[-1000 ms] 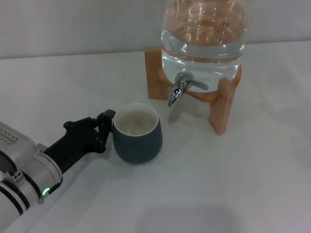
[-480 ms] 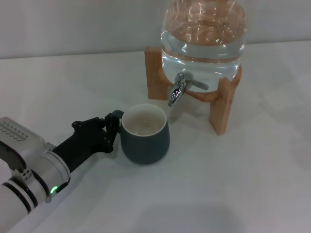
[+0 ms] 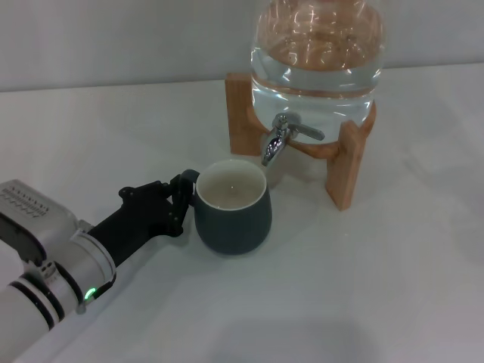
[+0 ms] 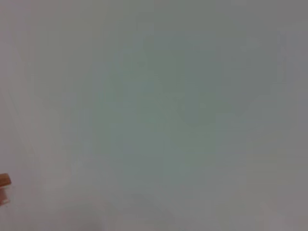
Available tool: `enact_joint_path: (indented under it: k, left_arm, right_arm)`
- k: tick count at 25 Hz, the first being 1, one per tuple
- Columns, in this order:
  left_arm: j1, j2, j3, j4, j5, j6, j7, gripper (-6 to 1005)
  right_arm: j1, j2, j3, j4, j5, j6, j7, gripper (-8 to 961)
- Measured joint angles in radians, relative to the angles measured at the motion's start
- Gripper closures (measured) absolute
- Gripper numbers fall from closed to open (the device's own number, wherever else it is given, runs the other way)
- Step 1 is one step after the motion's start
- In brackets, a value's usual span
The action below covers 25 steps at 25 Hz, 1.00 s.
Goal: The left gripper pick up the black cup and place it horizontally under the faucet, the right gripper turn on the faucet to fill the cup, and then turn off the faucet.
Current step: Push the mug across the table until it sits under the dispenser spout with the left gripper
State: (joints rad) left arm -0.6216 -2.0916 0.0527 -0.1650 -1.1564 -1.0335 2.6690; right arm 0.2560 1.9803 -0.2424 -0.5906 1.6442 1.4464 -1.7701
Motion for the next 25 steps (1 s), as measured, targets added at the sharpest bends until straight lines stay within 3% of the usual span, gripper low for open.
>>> enact_joint_path:
  k: [25]
  left_arm:
    - [-0.057,0.001,-0.026,-0.003,-0.005,0.075,-0.004,901]
  right_arm:
    - [-0.001,0.002,0.000,0.000,0.003,0.006,-0.002,111]
